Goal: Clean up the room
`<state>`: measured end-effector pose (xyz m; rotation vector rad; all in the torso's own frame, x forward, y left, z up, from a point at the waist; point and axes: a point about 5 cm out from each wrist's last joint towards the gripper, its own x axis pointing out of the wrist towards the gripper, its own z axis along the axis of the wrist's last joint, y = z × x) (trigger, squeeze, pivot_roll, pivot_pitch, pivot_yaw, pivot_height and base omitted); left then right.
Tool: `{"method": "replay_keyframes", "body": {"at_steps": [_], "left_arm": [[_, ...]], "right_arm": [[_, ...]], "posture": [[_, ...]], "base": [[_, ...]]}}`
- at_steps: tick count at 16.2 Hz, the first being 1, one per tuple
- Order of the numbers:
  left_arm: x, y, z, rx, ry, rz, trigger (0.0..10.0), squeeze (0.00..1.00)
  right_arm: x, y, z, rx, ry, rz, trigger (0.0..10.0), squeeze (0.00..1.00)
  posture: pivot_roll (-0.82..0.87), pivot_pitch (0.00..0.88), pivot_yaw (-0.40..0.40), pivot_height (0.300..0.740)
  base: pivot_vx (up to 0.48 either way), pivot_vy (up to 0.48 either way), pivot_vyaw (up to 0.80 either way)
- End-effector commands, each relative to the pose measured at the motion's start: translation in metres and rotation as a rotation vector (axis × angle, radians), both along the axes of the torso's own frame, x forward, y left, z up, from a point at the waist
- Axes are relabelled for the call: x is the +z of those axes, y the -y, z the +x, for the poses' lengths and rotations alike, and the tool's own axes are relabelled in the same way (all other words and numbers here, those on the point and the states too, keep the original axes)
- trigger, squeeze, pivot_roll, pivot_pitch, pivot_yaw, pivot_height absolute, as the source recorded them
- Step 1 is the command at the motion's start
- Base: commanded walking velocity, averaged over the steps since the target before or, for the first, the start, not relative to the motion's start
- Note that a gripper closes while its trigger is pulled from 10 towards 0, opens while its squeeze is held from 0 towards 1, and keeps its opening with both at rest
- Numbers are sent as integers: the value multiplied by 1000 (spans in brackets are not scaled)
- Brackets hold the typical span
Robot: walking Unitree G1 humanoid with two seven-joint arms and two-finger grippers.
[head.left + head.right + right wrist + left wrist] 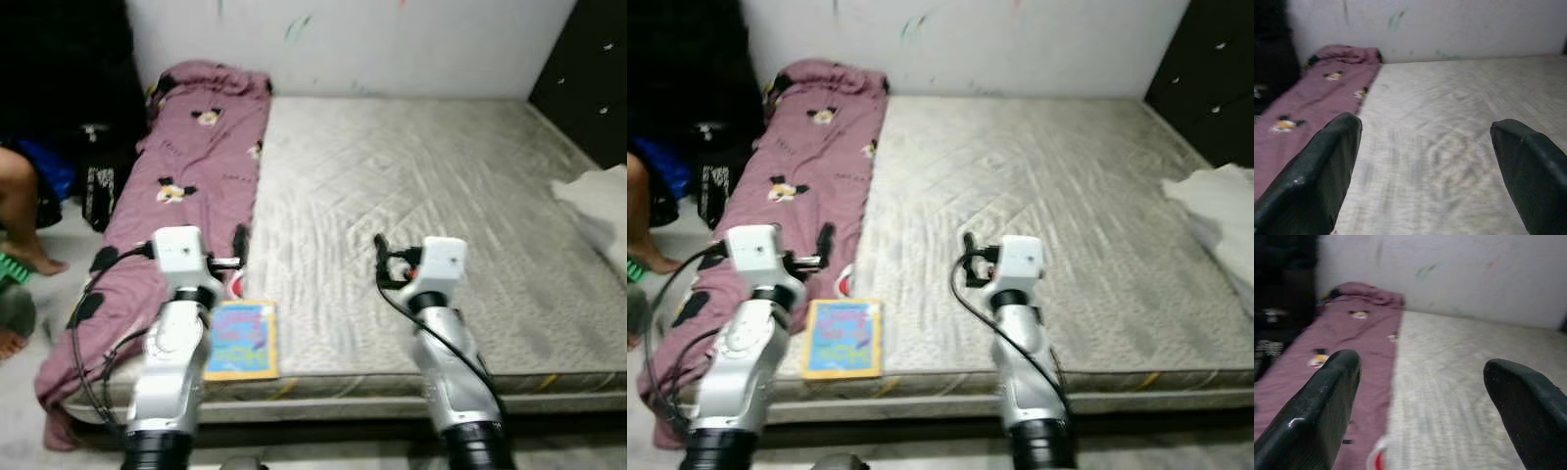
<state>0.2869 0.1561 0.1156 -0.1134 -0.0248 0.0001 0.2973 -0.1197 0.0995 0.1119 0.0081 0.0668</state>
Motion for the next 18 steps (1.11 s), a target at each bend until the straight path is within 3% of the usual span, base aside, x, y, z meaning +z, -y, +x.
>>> {"method": "replay_keyframes", "body": {"at_steps": [1, 9, 15, 18], "left_arm": [[1, 6, 2, -12, -2, -14, 10000, 0], [3, 10, 3, -10, 3, -8, 10000, 0], [9, 15, 1, -56, 45, -20, 10000, 0], [10, 14, 1, -56, 48, -20, 10000, 0]], "right_arm": [[-3, 7, 0, -13, -18, -15, 10000, 0], [-3, 5, 1, 1, -14, -16, 10000, 0], [-2, 5, 2, 4, -13, -18, 10000, 0], [-3, 5, 2, 0, -20, -9, 10000, 0]], "posture": [[21, 0, 6, 740], [17, 0, 6, 740], [11, 0, 7, 740], [13, 0, 8, 740]], "base": [[0, 480, 0], [0, 458, 0], [0, 0, 80], [305, 0, 267]]}}
